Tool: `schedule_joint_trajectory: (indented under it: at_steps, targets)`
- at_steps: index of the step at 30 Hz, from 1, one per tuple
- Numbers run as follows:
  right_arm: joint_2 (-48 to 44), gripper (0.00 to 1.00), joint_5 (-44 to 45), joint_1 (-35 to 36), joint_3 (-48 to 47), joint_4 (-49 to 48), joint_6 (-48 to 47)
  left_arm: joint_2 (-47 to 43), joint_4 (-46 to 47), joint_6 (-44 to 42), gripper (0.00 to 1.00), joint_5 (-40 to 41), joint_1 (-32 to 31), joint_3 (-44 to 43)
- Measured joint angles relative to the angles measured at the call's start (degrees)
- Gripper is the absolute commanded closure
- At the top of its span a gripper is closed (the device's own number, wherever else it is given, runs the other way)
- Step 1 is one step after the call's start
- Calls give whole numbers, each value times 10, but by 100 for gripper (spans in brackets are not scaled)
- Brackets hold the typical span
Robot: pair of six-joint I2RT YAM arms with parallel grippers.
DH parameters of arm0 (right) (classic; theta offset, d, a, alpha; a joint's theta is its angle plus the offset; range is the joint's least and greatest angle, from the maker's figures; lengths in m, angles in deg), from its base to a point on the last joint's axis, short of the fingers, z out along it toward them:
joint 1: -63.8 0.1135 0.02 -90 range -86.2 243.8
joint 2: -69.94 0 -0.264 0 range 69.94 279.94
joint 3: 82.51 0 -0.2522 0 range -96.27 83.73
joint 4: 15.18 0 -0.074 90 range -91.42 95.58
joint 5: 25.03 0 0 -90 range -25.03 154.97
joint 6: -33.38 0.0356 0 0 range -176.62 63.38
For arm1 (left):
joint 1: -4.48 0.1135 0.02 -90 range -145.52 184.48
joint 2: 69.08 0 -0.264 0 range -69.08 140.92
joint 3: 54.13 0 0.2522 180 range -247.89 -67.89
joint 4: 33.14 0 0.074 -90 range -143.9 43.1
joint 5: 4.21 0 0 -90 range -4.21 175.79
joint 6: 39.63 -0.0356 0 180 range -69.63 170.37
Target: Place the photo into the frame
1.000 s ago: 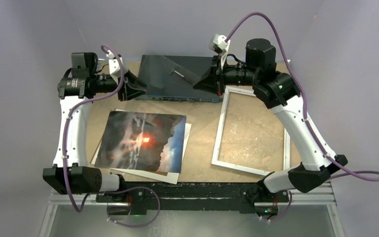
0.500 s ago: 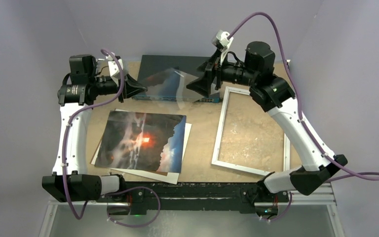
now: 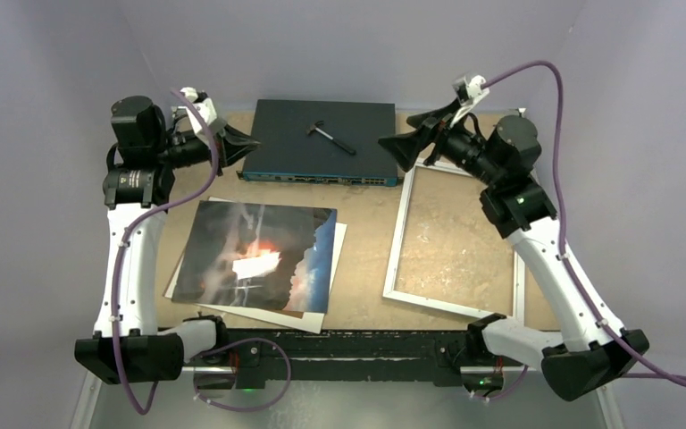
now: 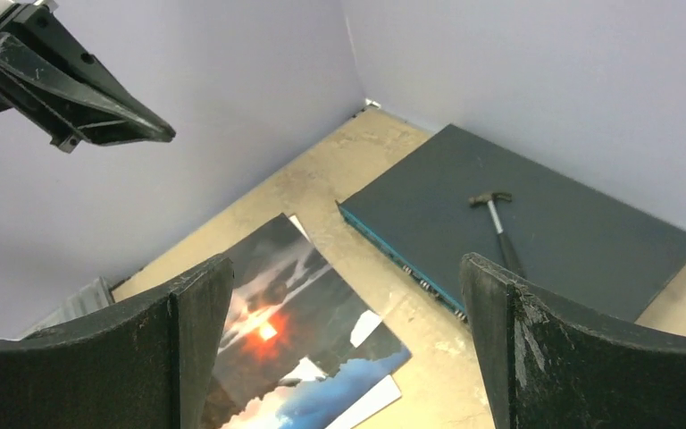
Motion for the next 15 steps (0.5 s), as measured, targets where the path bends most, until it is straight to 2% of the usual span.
schedule_joint_trajectory:
  at_steps: [4,8,11,14,15]
  targets:
    - [-4,1,-7,-1,72,-55,31,3,-29,-50,100,45,0,18]
    - [25,1,-7,15,125,-73,52,31,-89,-135,100,129,0,31]
    - [57,1,39,71,158,-72,68,61,-103,-174,98,210,8,58]
    - [96,1,66,141,207,-84,99,108,-110,-195,94,275,54,80]
    - [107,1,68,153,221,-90,111,127,-110,-197,89,293,76,81]
